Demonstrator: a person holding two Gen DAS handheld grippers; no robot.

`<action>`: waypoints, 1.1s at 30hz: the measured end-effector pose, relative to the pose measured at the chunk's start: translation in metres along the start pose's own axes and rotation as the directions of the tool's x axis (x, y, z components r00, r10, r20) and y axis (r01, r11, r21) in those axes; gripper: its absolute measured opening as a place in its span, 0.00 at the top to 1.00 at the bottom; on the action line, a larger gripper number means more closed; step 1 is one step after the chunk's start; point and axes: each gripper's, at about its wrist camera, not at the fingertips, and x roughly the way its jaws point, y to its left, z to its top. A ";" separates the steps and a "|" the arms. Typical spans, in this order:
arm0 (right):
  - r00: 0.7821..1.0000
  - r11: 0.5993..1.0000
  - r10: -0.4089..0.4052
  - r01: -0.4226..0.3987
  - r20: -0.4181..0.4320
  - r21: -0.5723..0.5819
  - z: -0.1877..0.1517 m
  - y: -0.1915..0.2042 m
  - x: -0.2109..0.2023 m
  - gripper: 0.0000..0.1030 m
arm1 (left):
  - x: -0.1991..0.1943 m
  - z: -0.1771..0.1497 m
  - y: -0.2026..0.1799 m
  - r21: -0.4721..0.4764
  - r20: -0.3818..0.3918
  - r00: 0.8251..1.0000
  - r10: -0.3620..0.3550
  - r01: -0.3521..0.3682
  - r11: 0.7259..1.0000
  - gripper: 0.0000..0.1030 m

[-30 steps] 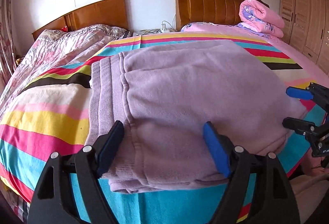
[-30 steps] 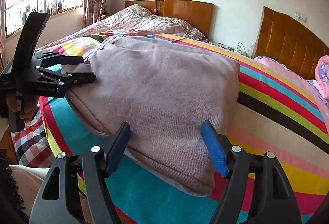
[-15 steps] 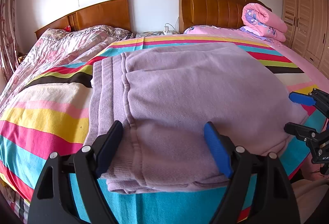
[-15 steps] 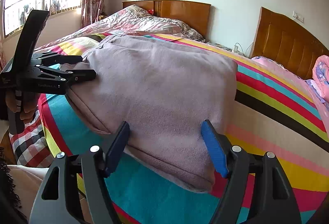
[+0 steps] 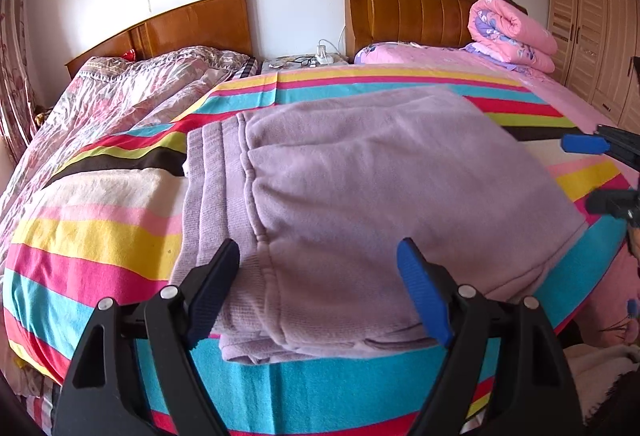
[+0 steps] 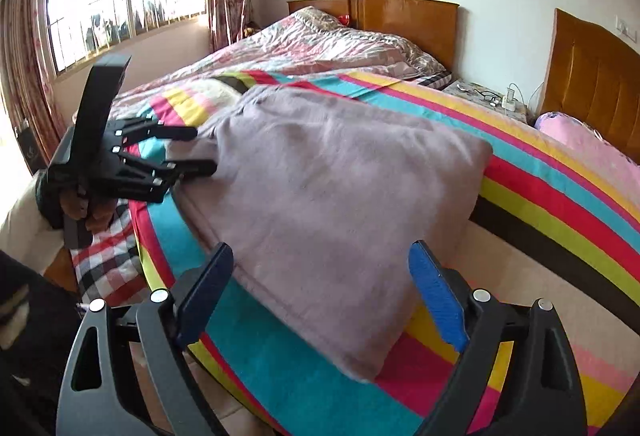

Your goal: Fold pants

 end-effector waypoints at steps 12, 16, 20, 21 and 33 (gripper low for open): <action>0.982 0.985 -0.061 0.089 -0.181 0.147 0.074 -0.134 0.129 0.17 | 0.033 -0.004 -0.001 0.047 -0.046 0.997 -0.066 0.068 0.997 0.18; 0.997 0.964 0.059 -0.043 -0.051 0.263 0.086 -0.144 0.109 0.18 | 0.035 -0.006 -0.001 0.049 -0.038 0.997 -0.064 0.065 0.997 0.17; 0.969 0.982 0.154 -0.129 -0.192 0.135 0.069 -0.114 0.136 0.11 | 0.036 -0.007 -0.001 0.045 -0.029 0.997 -0.067 0.069 0.997 0.15; 0.971 0.994 0.083 -0.064 -0.224 0.090 0.067 -0.115 0.145 0.11 | 0.036 -0.008 0.000 0.049 -0.026 0.997 -0.069 0.070 0.996 0.14; 0.916 0.945 0.273 -0.313 -0.294 -0.099 0.154 0.030 0.204 0.10 | 0.036 -0.012 -0.001 0.043 -0.022 0.996 -0.086 0.087 0.995 0.10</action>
